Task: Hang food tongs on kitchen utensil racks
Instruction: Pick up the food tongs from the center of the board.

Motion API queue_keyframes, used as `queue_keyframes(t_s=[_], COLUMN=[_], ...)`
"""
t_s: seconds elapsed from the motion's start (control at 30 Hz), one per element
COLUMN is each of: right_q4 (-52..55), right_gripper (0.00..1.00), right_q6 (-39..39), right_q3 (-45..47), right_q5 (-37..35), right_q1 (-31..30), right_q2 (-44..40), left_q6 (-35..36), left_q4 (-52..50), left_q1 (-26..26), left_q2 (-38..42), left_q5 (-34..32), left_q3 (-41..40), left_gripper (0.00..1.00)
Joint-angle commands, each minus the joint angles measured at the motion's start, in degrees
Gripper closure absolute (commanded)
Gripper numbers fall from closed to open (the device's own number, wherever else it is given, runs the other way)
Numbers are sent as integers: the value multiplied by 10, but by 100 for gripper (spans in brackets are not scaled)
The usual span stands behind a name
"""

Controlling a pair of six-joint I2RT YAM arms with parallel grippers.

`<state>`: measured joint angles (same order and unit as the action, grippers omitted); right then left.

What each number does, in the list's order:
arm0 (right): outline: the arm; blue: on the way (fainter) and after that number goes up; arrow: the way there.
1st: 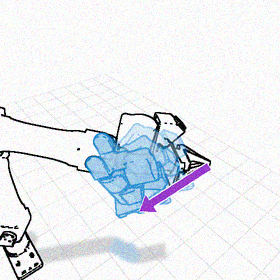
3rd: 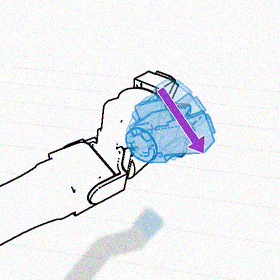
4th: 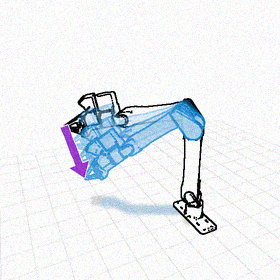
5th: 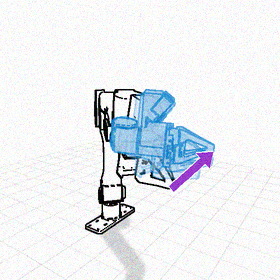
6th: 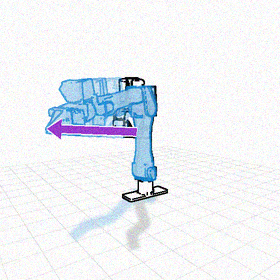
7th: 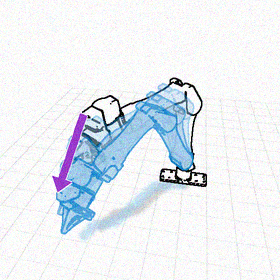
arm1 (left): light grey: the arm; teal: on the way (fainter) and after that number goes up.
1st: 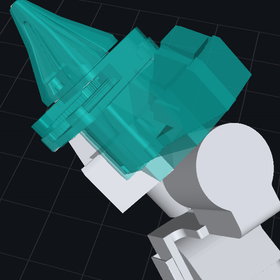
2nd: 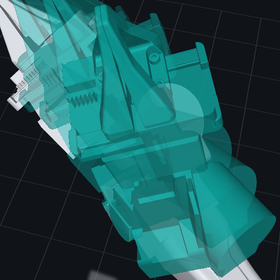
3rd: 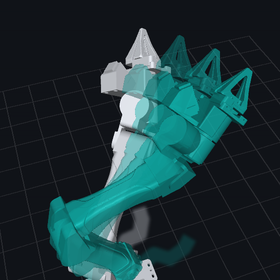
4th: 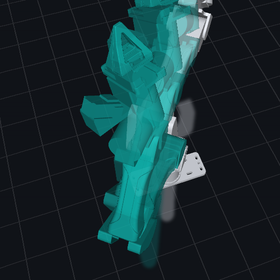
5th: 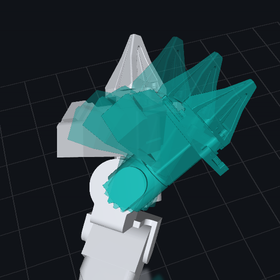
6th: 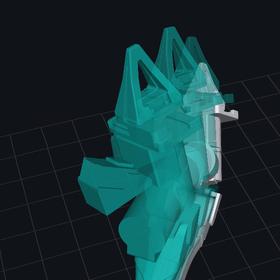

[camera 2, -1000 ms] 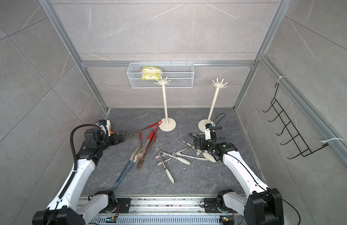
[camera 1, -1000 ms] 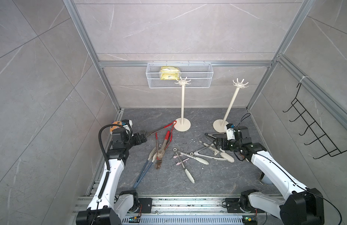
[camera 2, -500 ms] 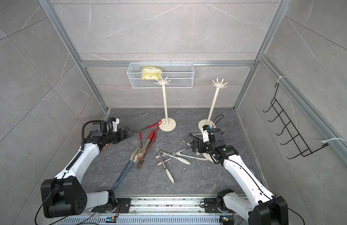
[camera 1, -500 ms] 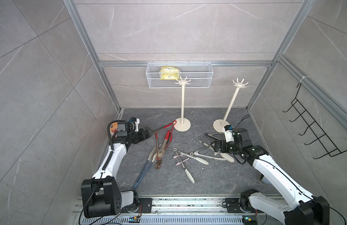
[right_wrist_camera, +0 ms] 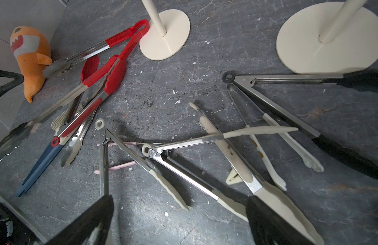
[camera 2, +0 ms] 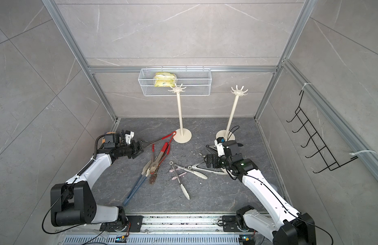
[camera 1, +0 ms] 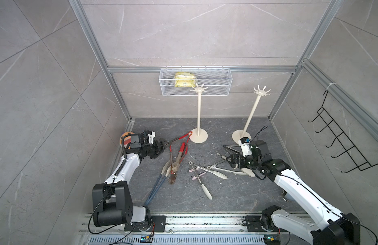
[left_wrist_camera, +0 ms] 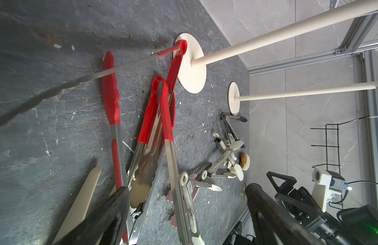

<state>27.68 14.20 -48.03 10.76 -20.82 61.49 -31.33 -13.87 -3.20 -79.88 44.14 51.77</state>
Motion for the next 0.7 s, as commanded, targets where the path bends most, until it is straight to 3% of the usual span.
queue_keyframes(t_s=[0.0, 0.33, 0.67], right_q4=[11, 9, -4], right_gripper=[0, 0, 0], right_q6=[3, 0, 9], right_q3=[-24, -35, -37], right_q5=[0, 1, 2], right_q1=[-7, -20, -27], right_q2=[5, 26, 43], left_q6=[-24, -24, -22], left_q4=[28, 24, 30], left_q1=[-3, 5, 67], left_q2=[-6, -42, -103], left_q5=[48, 90, 120], left_q3=[-7, -18, -10], left_gripper=[11, 15, 19])
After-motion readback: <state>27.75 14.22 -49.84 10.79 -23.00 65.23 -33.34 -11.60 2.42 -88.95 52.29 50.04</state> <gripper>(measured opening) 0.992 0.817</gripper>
